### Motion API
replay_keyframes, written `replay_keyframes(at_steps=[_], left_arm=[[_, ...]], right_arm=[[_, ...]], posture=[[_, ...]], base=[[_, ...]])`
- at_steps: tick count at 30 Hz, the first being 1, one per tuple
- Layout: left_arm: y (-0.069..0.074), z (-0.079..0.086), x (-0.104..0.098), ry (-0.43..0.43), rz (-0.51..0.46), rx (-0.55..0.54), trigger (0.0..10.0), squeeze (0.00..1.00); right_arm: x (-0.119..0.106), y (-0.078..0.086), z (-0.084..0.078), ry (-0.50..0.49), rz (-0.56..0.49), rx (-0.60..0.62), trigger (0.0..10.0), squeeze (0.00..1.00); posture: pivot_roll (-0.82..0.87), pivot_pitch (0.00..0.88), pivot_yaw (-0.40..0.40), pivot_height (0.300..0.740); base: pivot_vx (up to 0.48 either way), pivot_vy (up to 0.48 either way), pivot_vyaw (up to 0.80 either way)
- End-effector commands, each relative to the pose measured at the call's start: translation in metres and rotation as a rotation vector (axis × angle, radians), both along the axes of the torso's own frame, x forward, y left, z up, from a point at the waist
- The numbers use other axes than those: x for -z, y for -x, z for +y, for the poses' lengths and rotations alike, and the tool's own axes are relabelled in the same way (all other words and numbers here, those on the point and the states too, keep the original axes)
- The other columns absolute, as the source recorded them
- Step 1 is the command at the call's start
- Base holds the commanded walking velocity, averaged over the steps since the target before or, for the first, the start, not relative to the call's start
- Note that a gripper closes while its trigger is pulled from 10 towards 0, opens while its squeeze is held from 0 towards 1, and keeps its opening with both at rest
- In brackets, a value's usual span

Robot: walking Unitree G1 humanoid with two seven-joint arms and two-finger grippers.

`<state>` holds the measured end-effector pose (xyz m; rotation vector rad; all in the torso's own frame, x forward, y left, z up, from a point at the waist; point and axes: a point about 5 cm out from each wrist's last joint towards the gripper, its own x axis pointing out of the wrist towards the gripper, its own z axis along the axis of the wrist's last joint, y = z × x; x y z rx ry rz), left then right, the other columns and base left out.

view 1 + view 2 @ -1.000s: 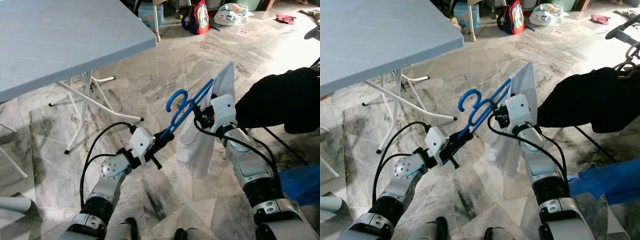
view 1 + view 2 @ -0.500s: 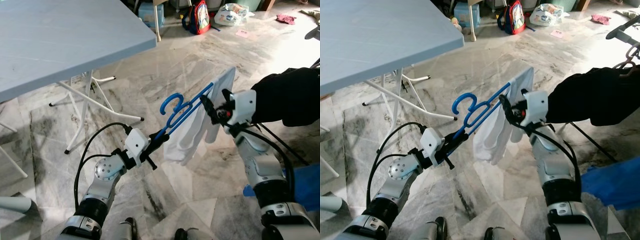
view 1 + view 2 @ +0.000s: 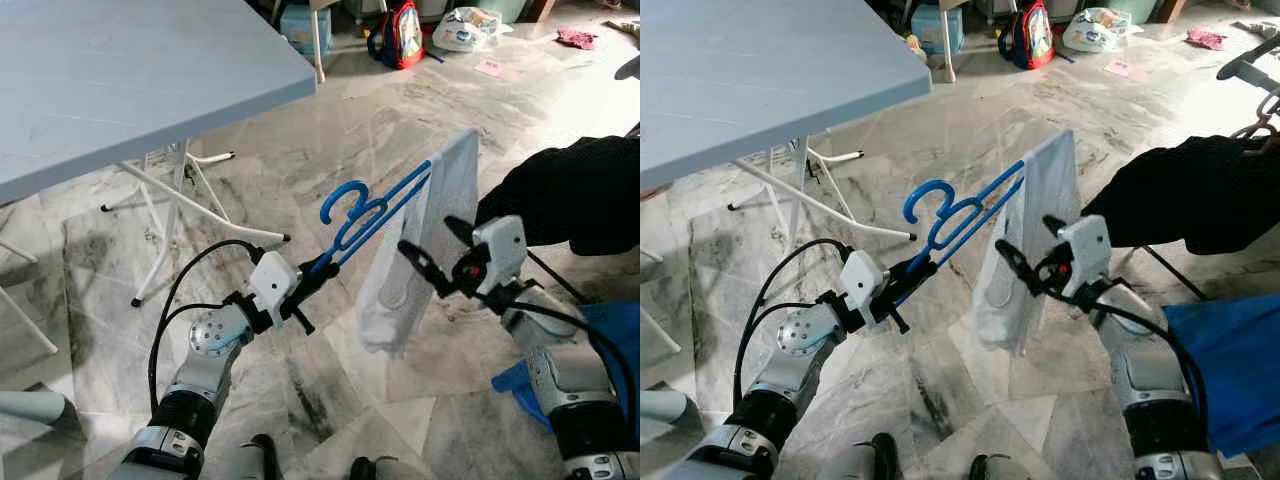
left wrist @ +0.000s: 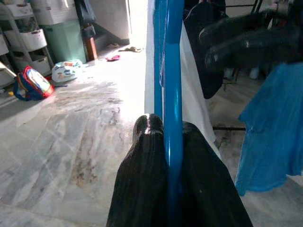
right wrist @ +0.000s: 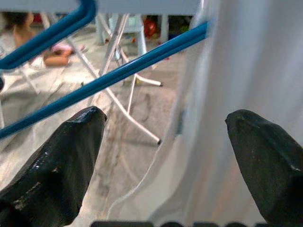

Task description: Hang hanger

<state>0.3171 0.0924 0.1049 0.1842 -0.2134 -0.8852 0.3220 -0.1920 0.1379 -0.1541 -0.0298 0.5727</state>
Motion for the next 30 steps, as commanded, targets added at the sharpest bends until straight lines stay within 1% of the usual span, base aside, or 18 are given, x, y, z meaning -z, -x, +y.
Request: replay_keyframes(at_steps=[1, 2, 4, 5, 6, 7, 8, 10, 12, 14, 15, 16, 19, 21, 28, 30], left_arm=[[-0.004, -0.001, -0.012, 0.022, -0.047, 0.006, 0.0, 0.00], [-0.004, -0.001, -0.012, 0.023, -0.048, 0.007, 0.0, 0.00], [-0.003, -0.002, -0.013, 0.026, -0.051, 0.012, 0.0, 0.00], [-0.002, -0.003, -0.013, 0.028, -0.051, 0.017, 0.0, 0.00], [-0.001, -0.004, -0.013, 0.029, -0.052, 0.025, 0.0, 0.00], [-0.001, -0.004, -0.013, 0.029, -0.052, 0.025, 0.0, 0.00], [-0.001, -0.005, -0.013, 0.030, -0.053, 0.031, 0.0, 0.00], [0.000, -0.006, -0.013, 0.031, -0.053, 0.033, 0.0, 0.00], [0.000, -0.006, -0.013, 0.033, -0.053, 0.034, 0.0, 0.00], [0.001, -0.007, -0.013, 0.034, -0.053, 0.034, 0.0, 0.00], [0.001, -0.007, -0.013, 0.035, -0.052, 0.034, 0.0, 0.00], [0.001, -0.007, -0.013, 0.036, -0.052, 0.034, 0.0, 0.00], [0.002, -0.007, -0.013, 0.037, -0.052, 0.033, 0.0, 0.00], [0.002, -0.007, -0.013, 0.042, -0.052, 0.026, 0.0, 0.00], [0.003, -0.005, -0.012, 0.047, -0.052, 0.017, 0.0, 0.00], [0.003, -0.005, -0.012, 0.048, -0.052, 0.017, 0.0, 0.00]], right_arm=[[0.009, 0.003, 0.002, 0.057, 0.027, -0.012, 10.0, 0.77], [0.012, 0.003, 0.003, 0.072, 0.035, -0.007, 10.0, 0.75], [0.016, 0.002, 0.008, 0.083, 0.043, -0.013, 10.0, 0.35], [0.017, 0.001, 0.010, 0.086, 0.043, -0.012, 10.0, 0.20], [0.020, -0.002, 0.015, 0.094, 0.046, 0.004, 10.0, 0.00], [0.020, -0.002, 0.015, 0.094, 0.046, 0.004, 10.0, 0.00], [0.021, -0.007, 0.020, 0.120, 0.034, 0.018, 10.0, 0.00], [0.022, -0.013, 0.021, 0.136, 0.032, 0.065, 10.0, 0.00], [0.022, -0.021, 0.022, 0.163, 0.022, 0.122, 10.0, 0.00], [0.018, -0.029, 0.020, 0.149, 0.009, 0.196, 10.0, 0.00], [0.015, -0.033, 0.019, 0.131, -0.001, 0.227, 4.0, 0.00], [0.013, -0.035, 0.018, 0.118, -0.008, 0.252, 0.0, 0.00], [0.010, -0.040, 0.017, 0.117, -0.022, 0.287, 0.0, 0.00], [0.004, -0.045, 0.016, 0.125, -0.046, 0.331, 0.0, 0.00], [0.002, -0.050, 0.013, 0.120, -0.060, 0.374, 0.0, 0.00], [0.002, -0.050, 0.008, 0.119, -0.061, 0.403, 0.0, 0.00]], posture=[[0.00, 0.196, 0.026, 0.740], [0.01, 0.197, 0.027, 0.740], [0.01, 0.197, 0.026, 0.740], [0.01, 0.198, 0.025, 0.740], [0.01, 0.198, 0.025, 0.740], [0.01, 0.198, 0.025, 0.740], [0.01, 0.199, 0.024, 0.740], [0.01, 0.201, 0.024, 0.740], [0.02, 0.200, 0.023, 0.740], [0.02, 0.202, 0.016, 0.740], [0.02, 0.202, 0.015, 0.740], [0.03, 0.202, 0.012, 0.740], [0.03, 0.201, 0.009, 0.740], [0.04, 0.200, 0.001, 0.740], [0.04, 0.197, -0.004, 0.740], [0.04, 0.196, -0.001, 0.740]], base=[[0.000, 0.000, 0.00], [0.000, 0.000, 0.00], [0.000, 0.000, 0.00], [0.000, 0.000, 0.00], [0.000, 0.000, 0.00], [0.000, 0.000, 0.00], [0.000, 0.000, 0.00], [0.000, 0.000, 0.00], [0.000, 0.000, 0.00], [0.000, 0.000, 0.00], [0.000, 0.000, 0.00], [0.000, 0.000, 0.00], [0.000, 0.000, 0.00], [0.000, 0.000, 0.00], [0.000, 0.000, 0.00], [0.000, 0.000, 0.00]])
